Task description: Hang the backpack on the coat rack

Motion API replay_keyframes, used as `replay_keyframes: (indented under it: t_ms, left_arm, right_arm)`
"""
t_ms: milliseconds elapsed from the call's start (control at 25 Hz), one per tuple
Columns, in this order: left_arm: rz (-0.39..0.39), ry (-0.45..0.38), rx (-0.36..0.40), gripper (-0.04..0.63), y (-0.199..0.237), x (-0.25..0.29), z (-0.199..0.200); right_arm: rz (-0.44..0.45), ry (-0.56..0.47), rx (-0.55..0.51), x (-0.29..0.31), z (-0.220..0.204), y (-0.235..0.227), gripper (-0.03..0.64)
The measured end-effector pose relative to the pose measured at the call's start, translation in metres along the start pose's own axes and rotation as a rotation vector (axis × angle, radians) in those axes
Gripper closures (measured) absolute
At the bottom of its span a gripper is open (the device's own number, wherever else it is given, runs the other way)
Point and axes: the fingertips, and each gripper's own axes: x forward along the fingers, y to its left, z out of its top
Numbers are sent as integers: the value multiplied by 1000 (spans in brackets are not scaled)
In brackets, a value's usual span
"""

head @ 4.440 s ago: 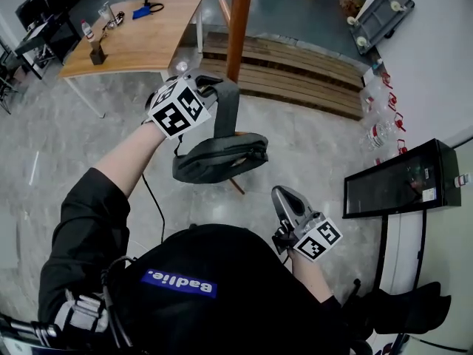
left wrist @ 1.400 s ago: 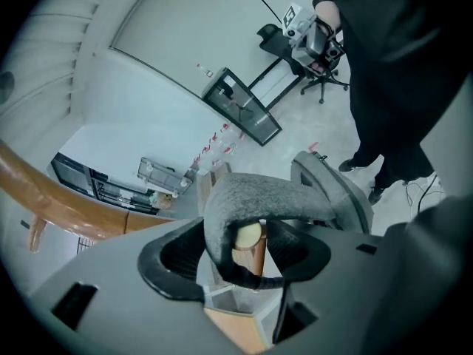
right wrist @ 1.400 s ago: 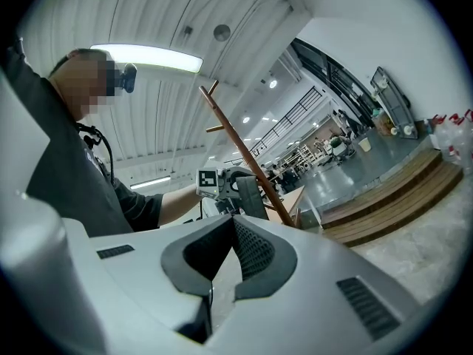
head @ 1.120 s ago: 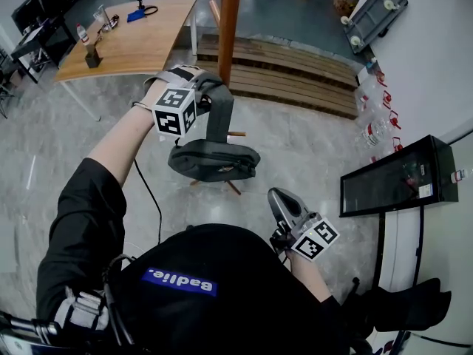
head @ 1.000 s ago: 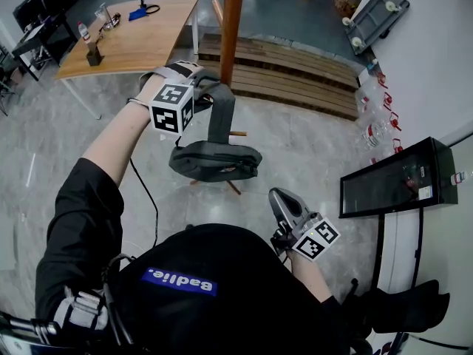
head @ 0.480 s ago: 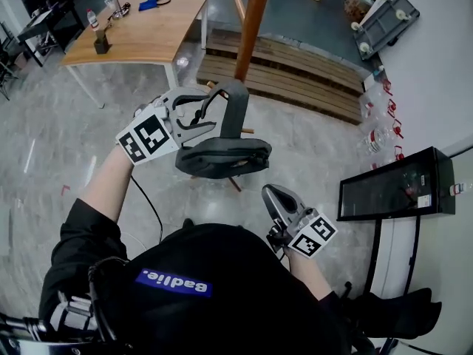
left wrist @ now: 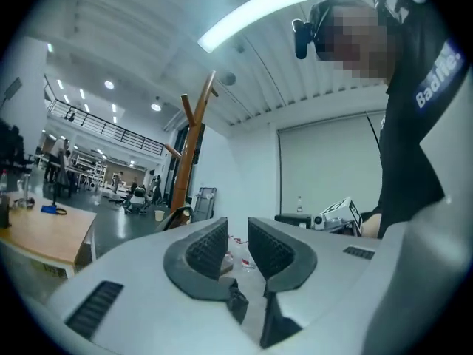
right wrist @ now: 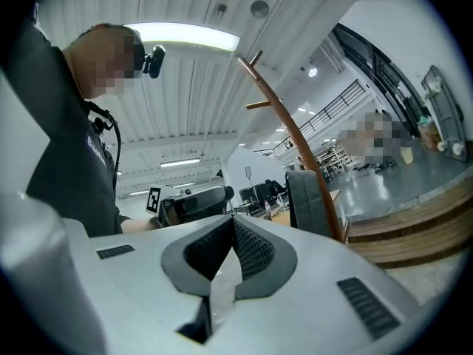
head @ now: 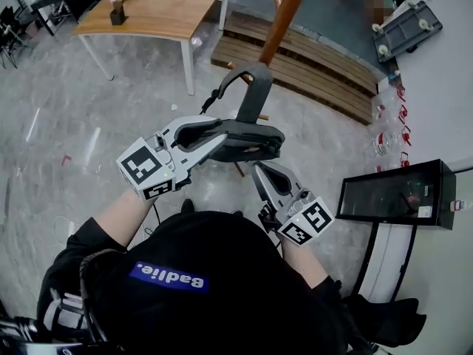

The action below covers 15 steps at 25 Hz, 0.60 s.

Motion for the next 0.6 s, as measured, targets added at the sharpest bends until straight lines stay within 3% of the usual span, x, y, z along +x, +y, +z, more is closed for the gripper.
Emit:
replay_keyframes:
  t_ms: [200,400,600]
  left_arm:
    - [78,-69,-115,547,-17,-17,-2]
    - [106,-69,-104,583,-29,-22,-11]
    - [101,-35,-73,586,-42,-20,-26]
  right_arm:
    - [-2,-10,-140,16,20,9,611]
    - [-6,-9,-238,24,24,19,611]
    - [-23,-2,-214,23,6,21,611]
